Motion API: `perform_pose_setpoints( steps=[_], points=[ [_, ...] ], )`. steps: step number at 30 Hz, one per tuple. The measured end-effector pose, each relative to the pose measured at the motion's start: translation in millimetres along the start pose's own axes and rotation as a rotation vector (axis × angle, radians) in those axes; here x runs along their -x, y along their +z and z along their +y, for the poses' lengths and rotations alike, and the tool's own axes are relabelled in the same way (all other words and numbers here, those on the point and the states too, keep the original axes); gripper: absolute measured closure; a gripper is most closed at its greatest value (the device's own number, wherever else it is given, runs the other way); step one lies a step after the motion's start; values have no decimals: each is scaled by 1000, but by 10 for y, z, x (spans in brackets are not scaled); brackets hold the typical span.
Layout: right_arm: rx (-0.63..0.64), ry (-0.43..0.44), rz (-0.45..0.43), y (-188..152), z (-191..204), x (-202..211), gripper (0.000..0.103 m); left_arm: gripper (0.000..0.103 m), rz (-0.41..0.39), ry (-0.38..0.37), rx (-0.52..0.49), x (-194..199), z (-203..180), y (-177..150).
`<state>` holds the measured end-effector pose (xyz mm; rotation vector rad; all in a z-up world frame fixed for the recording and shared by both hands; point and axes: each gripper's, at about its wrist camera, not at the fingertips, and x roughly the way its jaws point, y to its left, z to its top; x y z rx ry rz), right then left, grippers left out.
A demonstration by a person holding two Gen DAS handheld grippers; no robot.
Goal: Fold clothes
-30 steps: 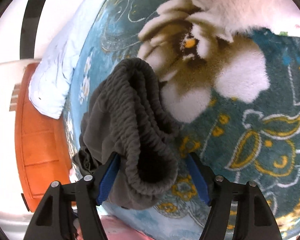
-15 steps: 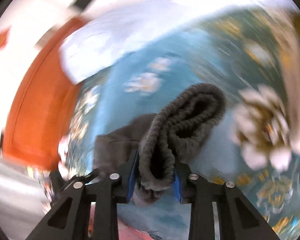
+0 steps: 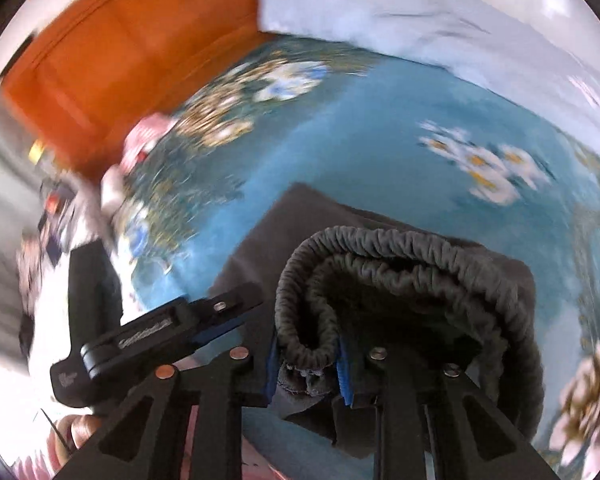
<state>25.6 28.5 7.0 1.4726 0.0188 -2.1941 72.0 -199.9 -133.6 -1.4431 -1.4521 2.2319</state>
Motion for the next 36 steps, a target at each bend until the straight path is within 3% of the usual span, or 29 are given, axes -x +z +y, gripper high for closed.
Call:
perform_pose_setpoints(
  steps=[5,8,11,17,20,24,29,33,36],
  points=[
    [26,-2,89,-5,211,-375,78,37,-4,-37,32,17,88,53],
    [92,-55,132,-24,343,-614,78,37,4,-50,48,0,122,73],
    [104,-81,153,-30,371,-655,72,37,0,-57,59,12,159,84],
    [176,17,89,24,446,-328,44,37,-1,-64,72,-22,168,92],
    [157,62,33,63,362,-93,42,36,-6,-60,55,-4,128,76],
    [15,59,-55,95,-137,203,40,36,-23,-89,46,52,93,39],
    [-255,22,-51,-24,-947,251,40,34,1,-105,-56,35,-157,-79],
    [-444,51,-15,-233,-1493,248,40,34,20,12,-214,-77,-488,-226],
    [-491,29,-5,-373,-1717,237,40,34,38,-16,-257,-71,-648,-312]
  ],
)
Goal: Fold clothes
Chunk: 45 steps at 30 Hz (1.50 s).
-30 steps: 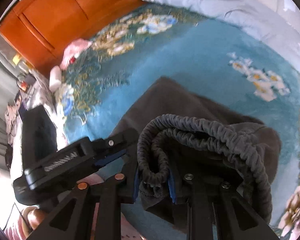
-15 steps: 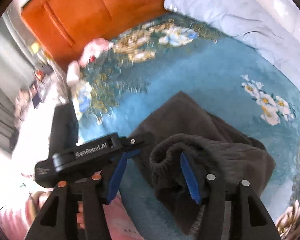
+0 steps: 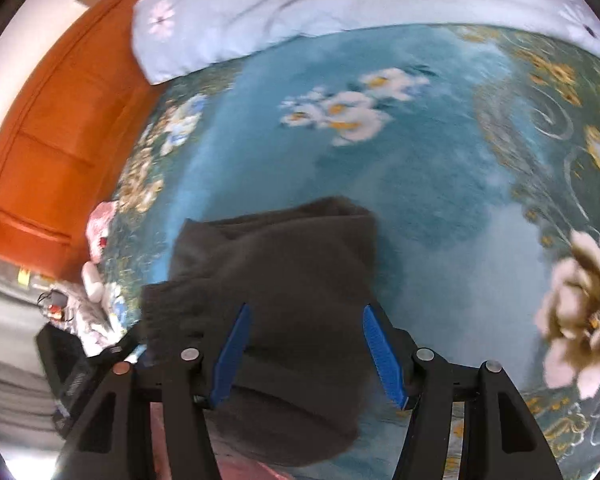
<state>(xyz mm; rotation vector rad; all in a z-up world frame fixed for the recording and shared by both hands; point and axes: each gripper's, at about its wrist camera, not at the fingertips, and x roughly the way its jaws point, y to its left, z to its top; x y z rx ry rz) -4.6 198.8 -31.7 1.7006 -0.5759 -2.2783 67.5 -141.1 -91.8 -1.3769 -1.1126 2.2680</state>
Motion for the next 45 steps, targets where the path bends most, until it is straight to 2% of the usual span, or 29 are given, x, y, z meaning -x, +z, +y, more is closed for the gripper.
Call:
perform_pose_setpoints(
  steps=[5,7,12,14,15,16,17,20,23,26,29,33,35,37,39,43,45],
  points=[
    [-92,18,10,21,-323,-73,40,34,99,-108,-92,-25,-380,-278],
    [-107,35,19,23,-376,-130,40,34,142,-127,-169,-69,-621,-423],
    [-106,67,45,22,-416,-232,40,31,225,-59,-307,-399,-1056,-631],
    [-118,75,50,11,-453,-253,40,32,253,-12,-345,-512,-1103,-665],
    [-126,79,53,3,-474,-262,40,42,261,26,-348,-566,-1097,-670],
    [-130,81,56,-4,-493,-268,40,52,264,53,-332,-590,-1046,-669],
    [-134,83,59,-12,-512,-274,40,70,266,67,-310,-596,-975,-665],
    [-145,91,66,-30,-551,-300,40,79,221,73,-212,-610,-780,-501],
    [-152,108,73,-46,-565,-329,40,84,93,88,-195,-358,-722,-259],
    [-137,139,65,-47,-529,-322,40,84,-25,85,-195,-85,-711,3],
    [-100,190,35,-21,-393,-255,41,84,-75,149,-191,-17,-620,212],
    [35,291,2,17,18,-169,41,84,-56,251,-137,-154,-281,307],
    [109,318,21,-9,238,-222,41,83,-25,255,-26,-256,2,298],
    [177,313,67,-70,438,-374,41,82,-6,249,46,-303,178,264],
    [229,288,115,-131,580,-559,41,79,-7,231,67,-296,230,256],
    [265,174,180,-227,659,-906,39,72,16,251,28,-341,179,251],
    [254,174,185,-228,642,-934,39,70,23,281,5,-357,127,241]
  ],
)
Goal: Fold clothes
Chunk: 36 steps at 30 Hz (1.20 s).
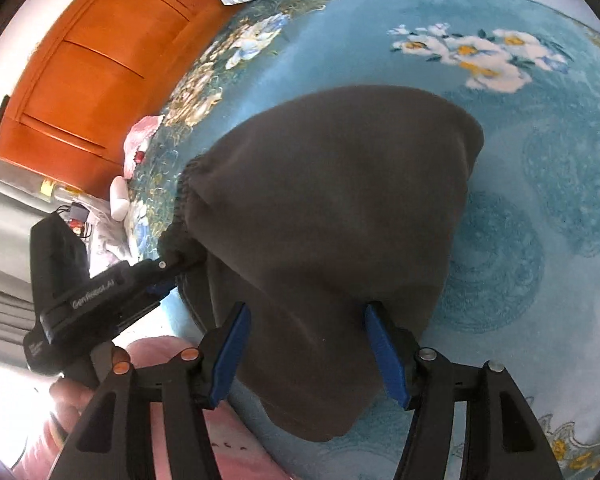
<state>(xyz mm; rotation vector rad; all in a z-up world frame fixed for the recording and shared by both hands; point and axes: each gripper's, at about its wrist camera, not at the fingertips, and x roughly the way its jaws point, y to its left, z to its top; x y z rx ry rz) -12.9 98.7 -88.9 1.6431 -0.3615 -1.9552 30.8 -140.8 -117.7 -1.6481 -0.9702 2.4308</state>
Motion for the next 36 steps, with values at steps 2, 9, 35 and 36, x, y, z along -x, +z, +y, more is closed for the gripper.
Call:
perform_pose_setpoints(
  steps=[2,9,35,36],
  points=[
    [-12,17,3,4,-40,22,39,69,4,15,-5,0,-23,3],
    [-65,30,5,0,-123,11,39,37,-28,118,-33,104,-70,-40],
    [-99,42,12,66,-154,78,39,70,-133,-155,14,250,-53,42],
    [-87,57,6,72,-110,103,39,70,-160,-166,5,335,-60,59]
  ],
)
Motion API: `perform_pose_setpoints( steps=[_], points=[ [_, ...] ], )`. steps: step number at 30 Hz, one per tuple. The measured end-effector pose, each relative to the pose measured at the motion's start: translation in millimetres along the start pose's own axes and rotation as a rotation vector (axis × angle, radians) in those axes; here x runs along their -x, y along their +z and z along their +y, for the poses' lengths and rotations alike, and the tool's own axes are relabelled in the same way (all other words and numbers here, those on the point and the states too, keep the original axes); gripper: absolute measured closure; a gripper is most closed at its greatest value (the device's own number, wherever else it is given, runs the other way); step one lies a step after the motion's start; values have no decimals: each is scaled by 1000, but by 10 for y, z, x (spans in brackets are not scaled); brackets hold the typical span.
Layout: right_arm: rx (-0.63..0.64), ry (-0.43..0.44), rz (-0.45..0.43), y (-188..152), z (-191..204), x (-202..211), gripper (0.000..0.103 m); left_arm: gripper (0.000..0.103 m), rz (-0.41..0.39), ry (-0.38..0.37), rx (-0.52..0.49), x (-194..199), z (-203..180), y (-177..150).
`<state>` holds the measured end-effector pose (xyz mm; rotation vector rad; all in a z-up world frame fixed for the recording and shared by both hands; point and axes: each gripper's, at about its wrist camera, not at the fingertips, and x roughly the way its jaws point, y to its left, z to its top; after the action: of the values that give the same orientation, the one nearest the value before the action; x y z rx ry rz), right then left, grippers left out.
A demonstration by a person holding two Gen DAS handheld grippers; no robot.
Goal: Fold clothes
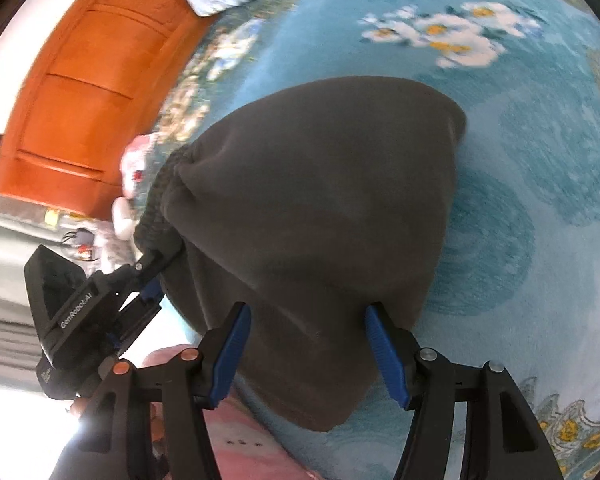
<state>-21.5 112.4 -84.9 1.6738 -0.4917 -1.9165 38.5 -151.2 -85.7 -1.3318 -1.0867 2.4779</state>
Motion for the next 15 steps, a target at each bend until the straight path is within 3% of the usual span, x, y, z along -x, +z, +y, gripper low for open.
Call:
perform_pose_setpoints(
  steps=[4,8,10,12,15],
  points=[
    [86,95,-64,41,273,152,39,70,-63,13,50,228,183,106],
    [171,44,-96,184,451,120,39,69,9,101,210,34,730,63],
    [178,15,-104,300,422,43,39,68,35,69,331,-42,974,68],
    [147,-16,-82,439,332,-106,40,66,40,68,330,-70,1010,107],
    [71,-40,-31,563,164,-344,40,62,46,134,245,-100,895,154]
  ],
)
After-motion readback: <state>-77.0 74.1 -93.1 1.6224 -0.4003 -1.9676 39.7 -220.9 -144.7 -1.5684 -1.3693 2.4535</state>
